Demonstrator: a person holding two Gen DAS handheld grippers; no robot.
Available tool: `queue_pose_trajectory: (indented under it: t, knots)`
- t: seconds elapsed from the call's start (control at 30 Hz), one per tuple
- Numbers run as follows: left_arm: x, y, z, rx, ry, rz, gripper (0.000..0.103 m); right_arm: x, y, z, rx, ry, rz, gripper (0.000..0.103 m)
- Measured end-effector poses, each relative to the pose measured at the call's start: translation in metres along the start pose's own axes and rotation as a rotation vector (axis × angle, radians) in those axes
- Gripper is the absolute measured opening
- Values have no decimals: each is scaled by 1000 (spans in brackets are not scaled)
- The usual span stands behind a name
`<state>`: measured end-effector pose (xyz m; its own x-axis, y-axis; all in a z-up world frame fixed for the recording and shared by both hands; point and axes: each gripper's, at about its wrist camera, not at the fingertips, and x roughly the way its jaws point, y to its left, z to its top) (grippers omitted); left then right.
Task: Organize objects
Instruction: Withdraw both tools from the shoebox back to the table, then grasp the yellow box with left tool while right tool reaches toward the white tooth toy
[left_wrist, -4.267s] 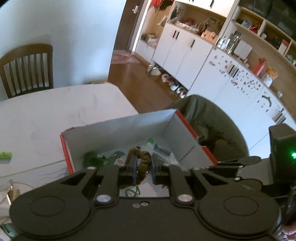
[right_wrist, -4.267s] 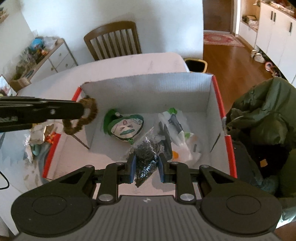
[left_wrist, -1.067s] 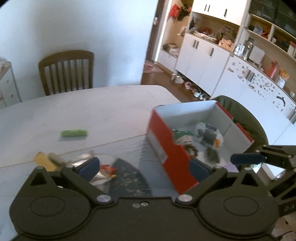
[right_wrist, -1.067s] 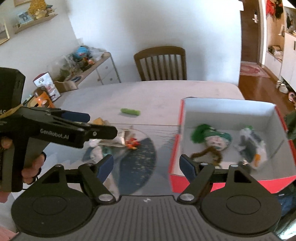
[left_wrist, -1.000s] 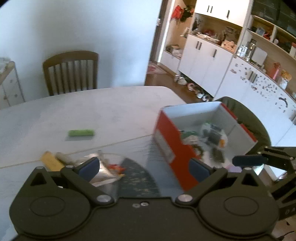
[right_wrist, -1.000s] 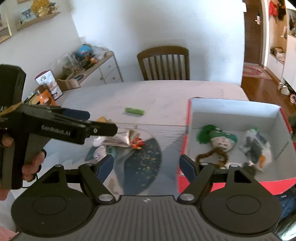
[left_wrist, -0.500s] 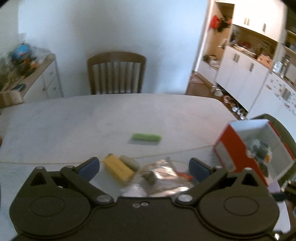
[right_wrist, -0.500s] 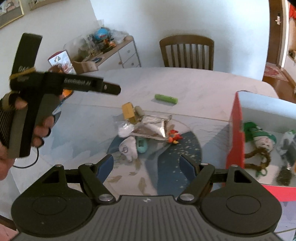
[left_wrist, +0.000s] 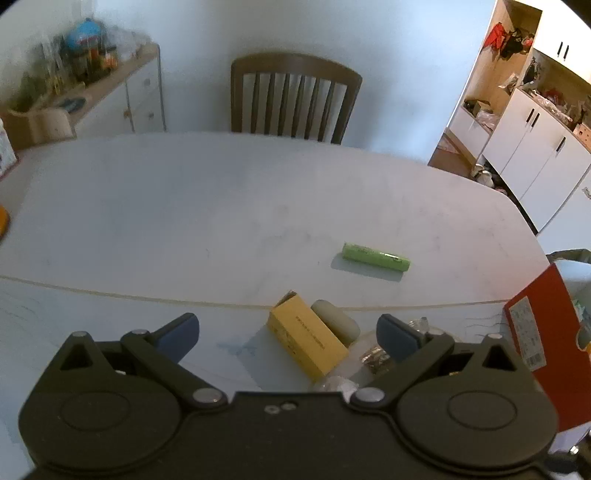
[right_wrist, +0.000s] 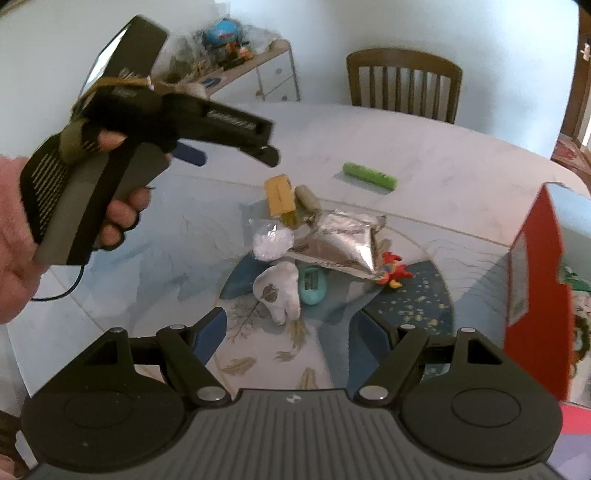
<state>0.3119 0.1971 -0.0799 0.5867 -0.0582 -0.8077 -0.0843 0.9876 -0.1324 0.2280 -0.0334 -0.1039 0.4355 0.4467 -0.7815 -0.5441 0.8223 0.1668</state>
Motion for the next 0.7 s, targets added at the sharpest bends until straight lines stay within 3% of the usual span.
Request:
queue_pose_trajectory:
  t: [0.27, 0.6, 0.7]
  knots:
    - [40, 7, -4, -83, 88, 32, 93, 42, 8, 3, -39, 35, -20, 78]
    - [60, 14, -11, -140, 119, 32, 89, 82, 19, 4, -107, 70, -25, 78]
    - [61, 16, -13, -158, 126, 27, 82, 94, 23, 5, -125, 76, -45, 78]
